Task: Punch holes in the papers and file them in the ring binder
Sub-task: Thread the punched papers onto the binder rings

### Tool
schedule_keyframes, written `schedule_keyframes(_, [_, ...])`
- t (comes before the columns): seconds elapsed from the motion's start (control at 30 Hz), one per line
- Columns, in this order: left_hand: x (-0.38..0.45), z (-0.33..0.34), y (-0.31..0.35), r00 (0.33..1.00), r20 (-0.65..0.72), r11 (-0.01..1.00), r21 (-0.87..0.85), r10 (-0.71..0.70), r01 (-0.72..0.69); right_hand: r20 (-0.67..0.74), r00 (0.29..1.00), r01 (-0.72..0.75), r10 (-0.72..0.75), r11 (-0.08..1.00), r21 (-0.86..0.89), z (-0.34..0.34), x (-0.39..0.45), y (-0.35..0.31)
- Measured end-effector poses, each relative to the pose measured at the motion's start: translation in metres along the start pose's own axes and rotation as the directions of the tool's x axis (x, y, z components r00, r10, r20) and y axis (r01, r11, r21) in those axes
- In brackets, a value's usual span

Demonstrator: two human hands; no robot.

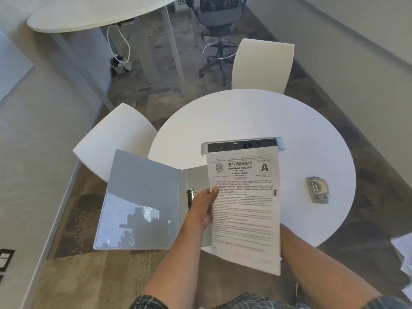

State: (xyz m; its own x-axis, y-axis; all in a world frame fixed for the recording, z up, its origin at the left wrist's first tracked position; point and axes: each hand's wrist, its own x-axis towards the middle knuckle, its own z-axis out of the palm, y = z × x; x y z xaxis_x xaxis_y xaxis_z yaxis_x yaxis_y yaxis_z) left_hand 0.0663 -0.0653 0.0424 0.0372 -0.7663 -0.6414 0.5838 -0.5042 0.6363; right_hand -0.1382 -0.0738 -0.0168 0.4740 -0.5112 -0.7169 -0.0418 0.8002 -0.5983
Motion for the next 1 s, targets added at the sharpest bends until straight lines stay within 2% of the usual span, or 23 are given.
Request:
schedule_keyframes(0.13, [0.006,-0.016,0.007,0.981,-0.195,0.996,0.087,0.009,0.008,0.009,0.996,0.092,-0.093,0.993,0.08,0.009,-0.016,-0.021])
schedule_keyframes(0.17, [0.008,-0.02,0.007,0.971,-0.24,0.995,0.098,0.025,-0.001,0.025,0.991,0.128,-0.134,0.978,0.164,0.019,-0.031,-0.032])
schedule_keyframes(0.23, [0.011,-0.029,0.008,0.951,-0.303,0.991,0.131,0.051,-0.012,-0.051,0.978,0.209,-0.203,0.943,0.26,0.018,-0.028,-0.034])
schedule_keyframes(0.3, [0.012,-0.036,0.008,0.939,-0.335,0.987,0.156,0.081,-0.03,-0.123,0.975,0.215,-0.186,0.933,0.289,0.009,-0.019,-0.027])
schedule_keyframes(0.37, [0.013,-0.041,0.008,0.928,-0.352,0.978,0.203,0.123,-0.053,-0.1,0.984,0.171,-0.148,0.938,0.3,0.006,-0.02,-0.028])
schedule_keyframes(0.43, [0.017,-0.046,0.007,0.917,-0.37,0.968,0.241,0.152,-0.064,-0.105,0.982,0.179,-0.16,0.961,0.209,0.006,-0.02,-0.027])
schedule_keyframes(0.53, [0.022,-0.052,0.009,0.901,-0.391,0.942,0.333,0.186,-0.05,-0.217,0.94,0.247,-0.265,0.963,-0.108,0.005,-0.015,-0.025])
schedule_keyframes(0.6, [0.028,-0.056,0.011,0.892,-0.407,0.912,0.41,0.198,-0.015,-0.262,0.918,0.236,-0.298,0.94,-0.245,0.006,-0.014,-0.025])
schedule_keyframes(0.83, [0.036,-0.057,0.026,0.831,-0.44,0.749,0.661,0.341,0.043,-0.411,0.857,0.13,-0.31,0.902,-0.411,-0.004,0.007,-0.017])
schedule_keyframes(1.0, [0.043,-0.059,0.031,0.836,-0.422,0.681,0.728,0.351,0.081,-0.389,0.882,0.119,-0.266,0.924,-0.363,-0.005,0.011,-0.011])
